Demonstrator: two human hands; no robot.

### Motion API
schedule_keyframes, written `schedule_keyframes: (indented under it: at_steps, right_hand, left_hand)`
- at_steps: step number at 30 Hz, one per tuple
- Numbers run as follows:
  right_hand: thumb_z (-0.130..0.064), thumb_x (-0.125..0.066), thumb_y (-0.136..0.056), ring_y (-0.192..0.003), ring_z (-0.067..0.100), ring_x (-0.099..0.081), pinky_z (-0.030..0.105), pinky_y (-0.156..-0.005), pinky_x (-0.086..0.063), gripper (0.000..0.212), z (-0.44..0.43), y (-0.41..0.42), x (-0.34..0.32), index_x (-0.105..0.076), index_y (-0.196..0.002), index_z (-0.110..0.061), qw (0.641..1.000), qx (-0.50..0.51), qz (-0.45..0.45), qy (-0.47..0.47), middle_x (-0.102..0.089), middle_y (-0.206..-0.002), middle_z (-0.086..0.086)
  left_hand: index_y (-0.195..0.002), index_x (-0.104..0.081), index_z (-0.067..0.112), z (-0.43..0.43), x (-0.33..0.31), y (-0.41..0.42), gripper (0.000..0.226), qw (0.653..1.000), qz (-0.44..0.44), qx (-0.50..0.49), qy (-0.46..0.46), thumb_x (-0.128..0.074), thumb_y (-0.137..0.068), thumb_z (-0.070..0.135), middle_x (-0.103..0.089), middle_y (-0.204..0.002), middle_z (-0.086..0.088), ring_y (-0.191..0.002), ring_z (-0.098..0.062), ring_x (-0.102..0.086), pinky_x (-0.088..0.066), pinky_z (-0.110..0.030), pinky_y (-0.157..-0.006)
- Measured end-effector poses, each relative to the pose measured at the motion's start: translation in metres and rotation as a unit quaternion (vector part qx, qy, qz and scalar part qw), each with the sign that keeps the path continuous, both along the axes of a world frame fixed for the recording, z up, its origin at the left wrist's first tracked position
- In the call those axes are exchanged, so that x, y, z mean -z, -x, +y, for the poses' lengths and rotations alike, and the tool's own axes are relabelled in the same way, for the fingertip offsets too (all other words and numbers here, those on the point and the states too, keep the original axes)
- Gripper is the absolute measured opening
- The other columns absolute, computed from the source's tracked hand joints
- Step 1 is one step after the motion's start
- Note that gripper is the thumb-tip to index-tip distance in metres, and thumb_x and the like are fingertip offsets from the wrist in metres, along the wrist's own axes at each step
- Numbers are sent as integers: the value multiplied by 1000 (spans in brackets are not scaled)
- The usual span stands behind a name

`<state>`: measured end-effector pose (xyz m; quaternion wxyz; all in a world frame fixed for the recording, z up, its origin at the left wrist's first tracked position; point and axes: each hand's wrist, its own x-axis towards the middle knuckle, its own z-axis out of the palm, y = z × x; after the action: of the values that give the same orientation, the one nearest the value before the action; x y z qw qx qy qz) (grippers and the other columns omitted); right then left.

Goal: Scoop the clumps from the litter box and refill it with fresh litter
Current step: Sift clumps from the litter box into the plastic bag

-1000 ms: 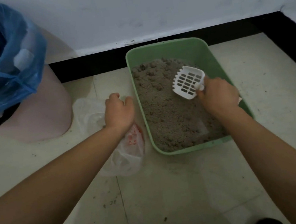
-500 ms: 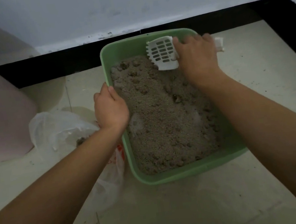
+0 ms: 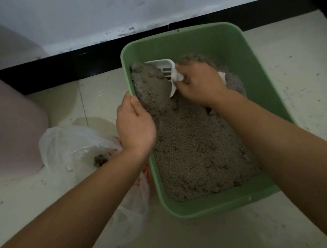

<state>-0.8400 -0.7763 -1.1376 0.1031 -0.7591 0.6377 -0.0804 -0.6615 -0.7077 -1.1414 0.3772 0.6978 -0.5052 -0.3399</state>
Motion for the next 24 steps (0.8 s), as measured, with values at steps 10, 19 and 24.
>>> schedule_keyframes:
  at_steps: [10,19,24]
  right_hand:
    - [-27,-61,-95,-60,12,-51,27,-61,-42,24,50,9,14,-72,-115,-19,946,106,-285,-116,-70,-80,6]
    - [-26,-66,-93,-101,10,-63,28,-89,-49,34,101,25,9,-67,-127,-23,905,148,-377,-135,-70,-110,-9]
    - [-24,-68,-92,-104,8,-63,26,-92,-48,33,127,38,-4,-68,-125,-23,907,149,-375,-117,-70,-113,-9]
  left_hand:
    - [-131,-55,9,2,-5,-3,44,999,36,-7,-14,-27,-106,31,-62,-123,-12,-117,-28,-56,-45,-46,-104]
    - [-100,-61,21,22,-24,-10,27,983,162,-22,-87,-36,-106,28,-63,-94,5,-88,-8,-56,-44,-27,-93]
    - [-99,-69,4,45,-32,-19,34,971,182,-31,-150,-43,-97,26,-66,-87,-11,-83,-24,-60,-49,-34,-77]
